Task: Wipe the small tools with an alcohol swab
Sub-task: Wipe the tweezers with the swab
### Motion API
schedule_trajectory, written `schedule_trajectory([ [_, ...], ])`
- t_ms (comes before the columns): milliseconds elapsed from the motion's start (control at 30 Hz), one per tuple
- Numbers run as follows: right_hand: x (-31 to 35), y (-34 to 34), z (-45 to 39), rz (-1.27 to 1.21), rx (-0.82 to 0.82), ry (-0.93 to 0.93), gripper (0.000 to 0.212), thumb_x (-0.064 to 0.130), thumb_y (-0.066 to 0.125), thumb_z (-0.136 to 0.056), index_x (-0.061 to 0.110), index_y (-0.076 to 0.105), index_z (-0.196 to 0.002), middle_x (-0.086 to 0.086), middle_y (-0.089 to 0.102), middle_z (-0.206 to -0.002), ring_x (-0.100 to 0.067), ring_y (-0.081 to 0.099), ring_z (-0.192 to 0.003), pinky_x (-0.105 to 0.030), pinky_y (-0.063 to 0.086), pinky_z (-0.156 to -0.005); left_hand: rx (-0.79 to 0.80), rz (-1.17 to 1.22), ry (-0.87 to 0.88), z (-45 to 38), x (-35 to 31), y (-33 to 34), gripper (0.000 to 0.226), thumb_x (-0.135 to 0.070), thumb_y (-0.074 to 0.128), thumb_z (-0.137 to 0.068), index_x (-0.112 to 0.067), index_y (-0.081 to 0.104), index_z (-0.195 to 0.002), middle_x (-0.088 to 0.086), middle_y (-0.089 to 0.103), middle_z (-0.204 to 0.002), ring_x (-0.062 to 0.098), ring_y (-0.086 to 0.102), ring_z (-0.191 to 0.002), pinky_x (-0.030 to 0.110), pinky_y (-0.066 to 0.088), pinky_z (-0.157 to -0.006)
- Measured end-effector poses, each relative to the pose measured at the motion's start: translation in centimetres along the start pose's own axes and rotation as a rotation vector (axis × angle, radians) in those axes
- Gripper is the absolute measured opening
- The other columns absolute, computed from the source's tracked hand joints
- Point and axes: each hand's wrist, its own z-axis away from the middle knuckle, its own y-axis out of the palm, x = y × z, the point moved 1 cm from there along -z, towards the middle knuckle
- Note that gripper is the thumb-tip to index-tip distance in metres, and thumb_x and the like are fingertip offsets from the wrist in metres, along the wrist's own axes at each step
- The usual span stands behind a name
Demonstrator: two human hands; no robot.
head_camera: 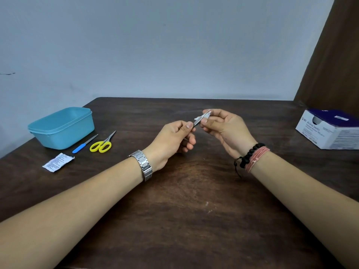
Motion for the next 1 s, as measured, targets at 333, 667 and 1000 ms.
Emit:
schedule_trajectory([
  [333,-0.14,-0.12,0.15,0.089,-0.022,0.037,0.015,-0.007,0.066,-0.085,0.004,0.067,-0.095,-0.006,0.071,-0.076,-0.011,0.067,-0.069,-0.018,0.056,-0.068,-0.05,-0.093,0.106,-0.14,0.19,-0.21,0.015,-0.02,0.047,-0.103,-0.017,0.057,-0.093,-0.004,0.065,-0.072,0.006,0.057,-0.058,0.019,0.047,-0.055],
  [667,-0.29,-0.18,0.05,0.168,-0.036,-0.001,0.015,-0.007,0.063,-0.088,0.006,0.067,-0.095,-0.008,0.07,-0.081,-0.008,0.066,-0.068,-0.018,0.056,-0.072,-0.06,-0.132,0.127,-0.37,0.39,-0.43,0.015,-0.011,0.044,-0.103,-0.021,0.054,-0.104,-0.001,0.067,-0.08,0.007,0.061,-0.068,0.024,0.05,-0.066],
  [1000,0.03,-0.44,-0.21,0.145,-0.062,-0.042,0.013,-0.003,0.065,-0.088,0.007,0.069,-0.096,-0.008,0.07,-0.083,-0.011,0.064,-0.072,-0.021,0.056,-0.074,-0.02,-0.14,0.141,-0.05,0.0,-0.12,0.004,-0.019,0.046,-0.104,-0.02,0.05,-0.104,-0.002,0.067,-0.066,0.01,0.06,-0.057,0.022,0.048,-0.055],
])
